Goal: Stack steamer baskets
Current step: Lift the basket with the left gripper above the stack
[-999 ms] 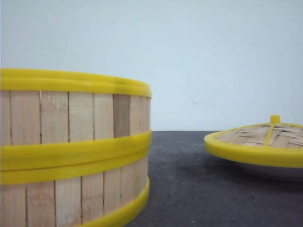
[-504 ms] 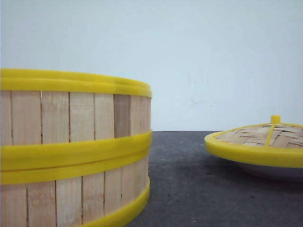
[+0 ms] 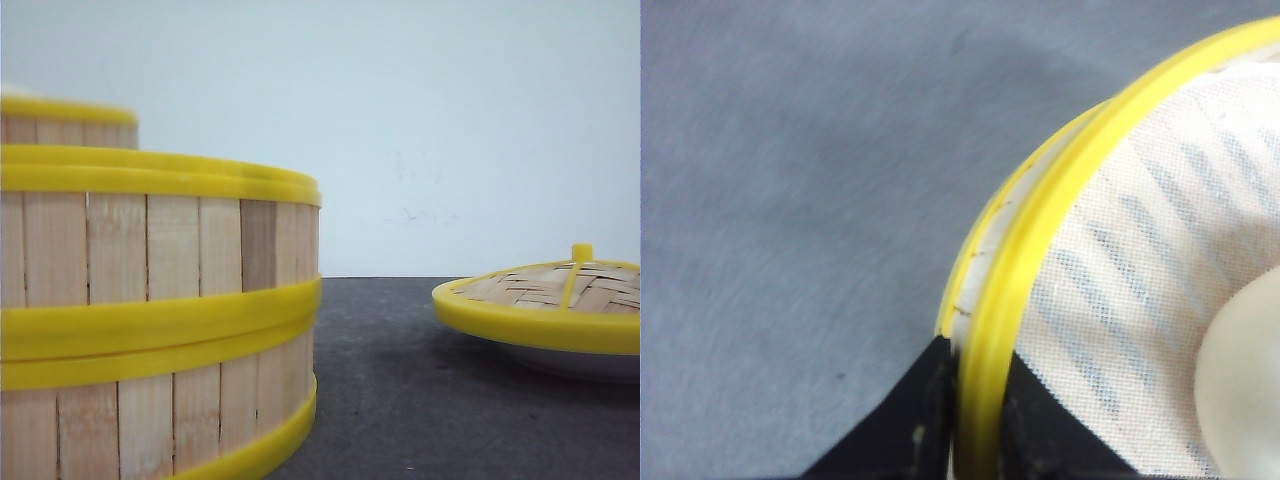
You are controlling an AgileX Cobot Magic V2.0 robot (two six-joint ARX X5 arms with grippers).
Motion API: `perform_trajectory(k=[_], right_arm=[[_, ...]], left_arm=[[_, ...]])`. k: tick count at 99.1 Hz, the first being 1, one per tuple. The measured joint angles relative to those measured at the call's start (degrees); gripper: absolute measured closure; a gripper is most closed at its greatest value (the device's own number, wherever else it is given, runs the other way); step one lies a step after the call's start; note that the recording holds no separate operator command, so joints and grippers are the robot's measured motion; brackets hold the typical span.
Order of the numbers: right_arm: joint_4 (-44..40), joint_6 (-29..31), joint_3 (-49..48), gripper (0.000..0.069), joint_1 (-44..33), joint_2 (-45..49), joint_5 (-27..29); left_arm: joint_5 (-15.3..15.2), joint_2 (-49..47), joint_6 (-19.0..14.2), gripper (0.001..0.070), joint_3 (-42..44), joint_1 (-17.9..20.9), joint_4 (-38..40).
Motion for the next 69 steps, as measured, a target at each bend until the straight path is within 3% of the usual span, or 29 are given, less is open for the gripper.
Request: perform_trajectory(k=[15,42,69], right_arm=[[0.07,0.0,0.0,0.0227,0.0,0.0,0.02],[0.85,-0.04,0.0,0.0227,0.0,0.0,0.02],[0.85,-0.04,0.0,0.0227,0.0,0.0,0.02]], left_arm=[[1.31,-1.66,0.81,0.0685,4.81,-4.24,-3.96],[1.68,-6.01,2.47,0.0685,4.85,-16.15,-9.53],[1.09,-8.87,3.89,0.0685,4.85,-24.17,-16.31]])
